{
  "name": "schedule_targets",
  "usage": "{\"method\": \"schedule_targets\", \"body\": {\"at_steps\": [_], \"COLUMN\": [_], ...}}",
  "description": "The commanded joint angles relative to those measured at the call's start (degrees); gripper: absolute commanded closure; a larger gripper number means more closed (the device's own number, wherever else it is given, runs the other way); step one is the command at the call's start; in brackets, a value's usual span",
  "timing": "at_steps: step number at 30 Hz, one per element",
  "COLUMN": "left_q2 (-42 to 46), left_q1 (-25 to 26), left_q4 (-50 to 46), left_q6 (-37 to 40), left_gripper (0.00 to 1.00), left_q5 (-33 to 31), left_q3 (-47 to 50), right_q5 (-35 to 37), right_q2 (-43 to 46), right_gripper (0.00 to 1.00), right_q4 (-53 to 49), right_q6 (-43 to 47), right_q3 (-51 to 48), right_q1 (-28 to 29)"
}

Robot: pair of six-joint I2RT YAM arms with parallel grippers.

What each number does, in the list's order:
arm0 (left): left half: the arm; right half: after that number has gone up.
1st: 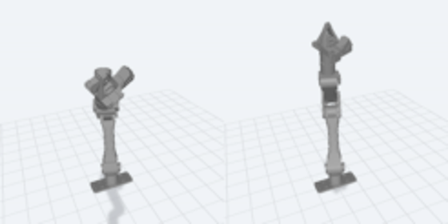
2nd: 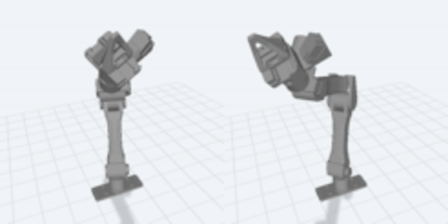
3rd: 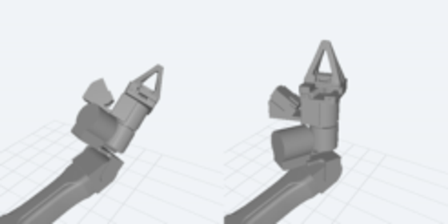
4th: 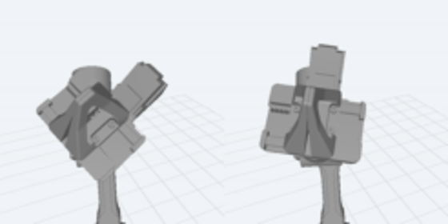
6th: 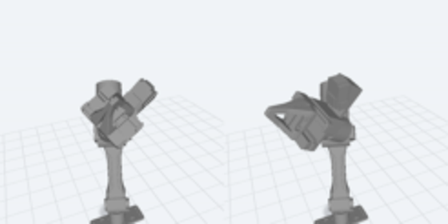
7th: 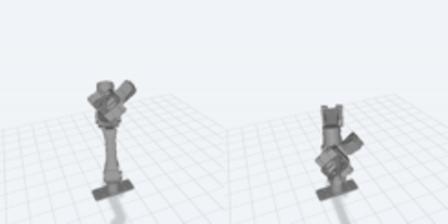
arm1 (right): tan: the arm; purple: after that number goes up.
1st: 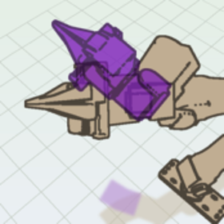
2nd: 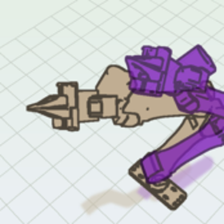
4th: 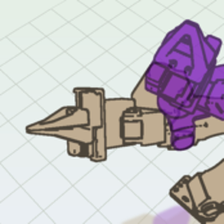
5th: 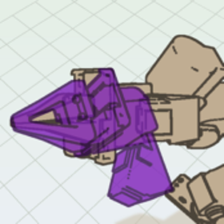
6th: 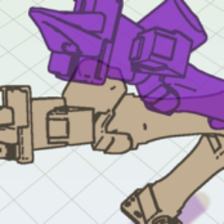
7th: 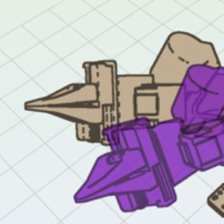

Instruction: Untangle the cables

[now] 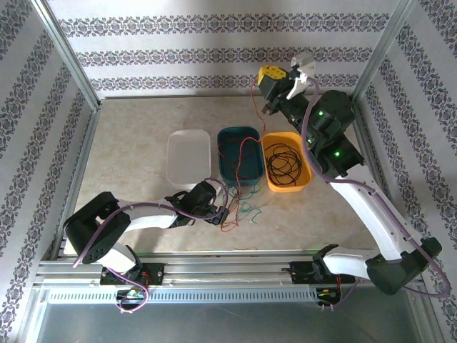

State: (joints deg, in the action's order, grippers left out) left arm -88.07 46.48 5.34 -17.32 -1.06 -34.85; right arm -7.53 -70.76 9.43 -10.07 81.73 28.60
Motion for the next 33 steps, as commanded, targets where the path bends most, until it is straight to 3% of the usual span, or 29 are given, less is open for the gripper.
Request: {"method": "schedule_targets", "body": {"at_steps": [1,13,23,33], "left_q2": [-1.27,-0.79,-0.37,-2.02], "left_q1": [-0.07,0.02,0.1,0.26], "left_q4": [0.15,0.89,0.81,0.55], "left_q6": [-0.96,-0.1,0.71,1.39], "left_gripper": [0.09,0.09,0.09,0.09], "left_q5": [-4.06,-1.89,-0.96,-0.35], "left_q3": [-0.29,0.22,-0.67,-2.26], "right_q5": [-0.82,-0.93,2.09,-0.84], "right_q2": [-1.4,-3.77,-3.5,-5.45], "right_gripper": [1.0,1.0,1.0,1.0], "right_q4": [3.87,8.31,8.85,10.56], "right_q6": [0.09,-8.36,-11.84,-18.19], "right_q3": [3.85,0.25,-10.0,-8.99], "right_q1": [-1.62,-3.07,3.65,5.39]}}
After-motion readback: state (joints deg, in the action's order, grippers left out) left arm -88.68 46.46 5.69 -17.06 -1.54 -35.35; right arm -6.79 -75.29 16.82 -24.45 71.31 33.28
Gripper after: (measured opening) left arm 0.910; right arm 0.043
